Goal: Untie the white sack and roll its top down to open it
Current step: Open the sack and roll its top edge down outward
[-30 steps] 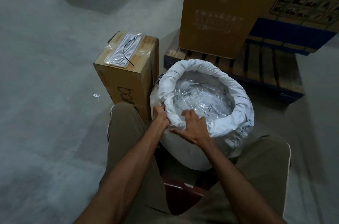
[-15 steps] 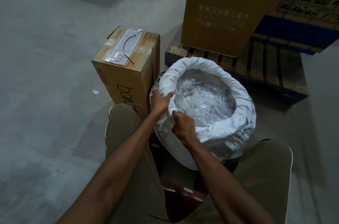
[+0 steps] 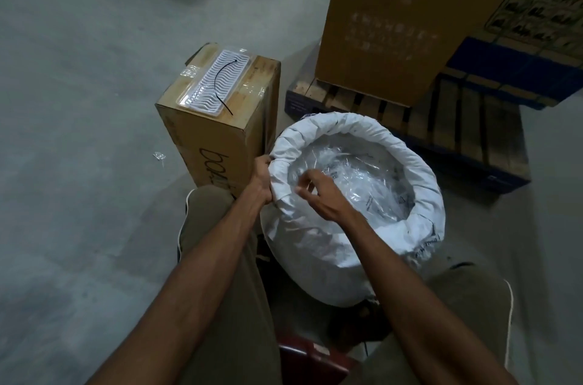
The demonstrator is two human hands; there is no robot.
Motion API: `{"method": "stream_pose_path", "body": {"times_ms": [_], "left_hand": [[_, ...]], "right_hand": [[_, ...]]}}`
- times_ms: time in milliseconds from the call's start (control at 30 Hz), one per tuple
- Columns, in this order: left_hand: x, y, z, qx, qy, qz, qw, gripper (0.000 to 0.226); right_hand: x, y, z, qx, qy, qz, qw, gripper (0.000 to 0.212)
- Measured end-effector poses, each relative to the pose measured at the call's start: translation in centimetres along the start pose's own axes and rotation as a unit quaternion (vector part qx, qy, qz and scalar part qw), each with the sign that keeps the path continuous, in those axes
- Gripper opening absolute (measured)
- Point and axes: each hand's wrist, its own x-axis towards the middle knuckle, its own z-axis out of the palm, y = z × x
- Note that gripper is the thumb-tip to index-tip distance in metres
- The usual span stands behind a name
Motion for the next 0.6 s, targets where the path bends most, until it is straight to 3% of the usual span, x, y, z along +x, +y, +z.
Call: {"method": "stream_pose_path", "body": {"times_ms": [100,200,267,333,400,500,600], "left_hand": [[0.1,0.3,0.0,0.003,-0.037,-0.019,0.999,0.052],[2.1,0.1,-1.7,0.078,-0.015,-0.017,0.997,0.055],[3.5,0.2,-2.8,0.128,-0.008,-0.022,0.991,0.057],[3.3,0.8,-3.1,0.193,-0.027,-0.032,0.980,0.070],[2.9,1.7,-2.6,0.292,-0.018,0.016,0.956,0.075],[3.7,2.8,-1.0,0.503,0.031,0.143,0.852,0.105],[4.7,2.2,2.5,0.682,0.074,0.205,0.698,0.119]], "right_hand": [[3.7,-0.3,-0.5,-0.271,0.009,-0.021,0.962,0.088],[7.7,-0.7,-1.4,-0.401,-0.007,-0.056,0.915,0.116],[10.5,-0.4,-1.7,-0.448,-0.021,-0.071,0.891,0.108],[13.1,-0.6,-2.1,-0.432,-0.047,-0.082,0.897,0.088],[15.1,-0.9,-2.2,-0.398,-0.076,-0.094,0.909,0.072],[17.2,-1.2,-2.7,-0.334,-0.108,-0.078,0.933,0.049],[19.3,-1.7,-3.4,-0.326,-0.155,-0.042,0.932,0.044]]}}
